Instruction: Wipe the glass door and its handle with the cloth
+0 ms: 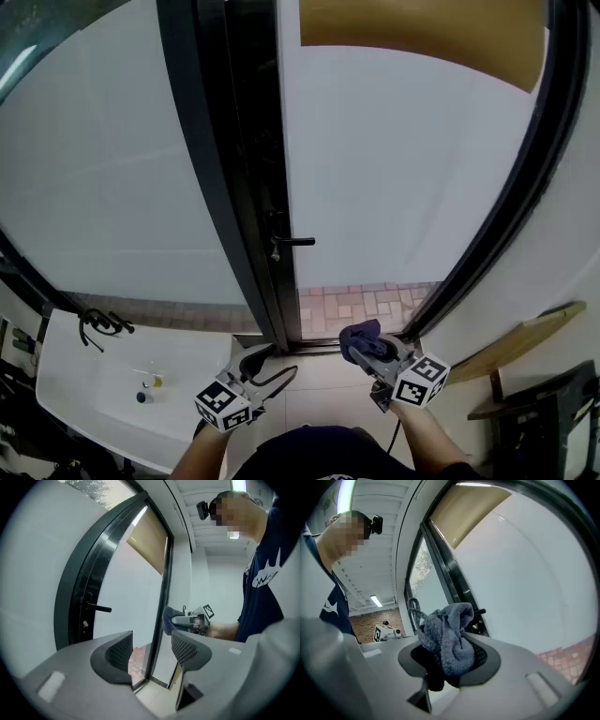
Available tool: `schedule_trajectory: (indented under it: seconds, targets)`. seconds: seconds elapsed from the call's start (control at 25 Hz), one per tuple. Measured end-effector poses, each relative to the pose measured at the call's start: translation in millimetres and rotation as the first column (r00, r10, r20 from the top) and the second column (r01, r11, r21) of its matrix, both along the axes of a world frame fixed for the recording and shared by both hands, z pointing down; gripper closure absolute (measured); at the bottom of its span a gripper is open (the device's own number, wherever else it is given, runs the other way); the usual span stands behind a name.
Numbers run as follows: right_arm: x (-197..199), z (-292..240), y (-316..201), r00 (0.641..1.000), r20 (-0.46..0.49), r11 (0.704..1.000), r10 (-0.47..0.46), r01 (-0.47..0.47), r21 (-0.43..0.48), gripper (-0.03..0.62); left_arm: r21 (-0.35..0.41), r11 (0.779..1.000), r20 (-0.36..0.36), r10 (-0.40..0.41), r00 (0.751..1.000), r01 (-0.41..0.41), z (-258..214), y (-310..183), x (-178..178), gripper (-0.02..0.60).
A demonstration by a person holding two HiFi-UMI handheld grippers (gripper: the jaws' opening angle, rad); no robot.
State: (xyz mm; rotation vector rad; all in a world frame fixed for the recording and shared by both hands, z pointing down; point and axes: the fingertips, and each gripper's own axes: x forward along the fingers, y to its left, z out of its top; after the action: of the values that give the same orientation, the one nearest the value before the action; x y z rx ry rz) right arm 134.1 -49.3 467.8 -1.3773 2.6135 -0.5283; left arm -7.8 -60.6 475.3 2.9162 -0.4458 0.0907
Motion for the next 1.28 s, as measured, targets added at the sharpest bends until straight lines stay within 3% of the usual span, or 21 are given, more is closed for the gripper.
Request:
schedule_trajectory:
  seconds: [0.24,0.52,0.84,0.92,1.0,1.16,1.28]
  targets:
    - [-8.2,-22.1,-50.3,0.995,-0.103,0.999,-0.004,0.01,0.053,0.461,-0.009,1.0,-0.01,-0.003,1.0,0.003,0.7,-28.4,-4.7,0.328]
    - [-21.9,-67.4,-126.1,0.942,-0.332,0.978,-0.042,0.107,0.181,0.461,-0.011,1.0,-0.02,-0.016,1.0,0.016,1.7,-52.2,9.1,0.328]
    - [-53.3,-94.8,-216.6,0.823,-0.567,0.934,-0.044,0.235,0.269,0.461,-0.019,0.998,-0.026,-0.068,0.997,0.068,-1.5,-67.8,12.7,0.328]
    - [-61.2,-97.1,-239.6,0.776,-0.631,0.925,-0.016,0.251,0.286,0.461,-0.031,0.996,-0.02,-0.082,0.996,0.082,0.4,-69.6,12.3,0.329]
    - [-68.9,-101.0,-260.2,0.703,-0.71,0.912,0.038,0.266,0.312,0.461,-0.04,0.995,-0.024,-0.091,0.996,0.09,6.8,-69.7,11.1,0.329]
    - [-85.2,-110.5,-293.1,0.488,-0.849,0.864,0.203,0.319,0.39,0.462,-0.051,0.992,-0.021,-0.113,0.993,0.112,11.0,-69.7,5.2,0.33]
    - [-98.3,-110.2,-313.9,0.356,-0.893,0.834,0.274,0.375,0.405,0.462,-0.057,0.991,-0.025,-0.127,0.992,0.125,12.7,-69.8,0.0,0.331]
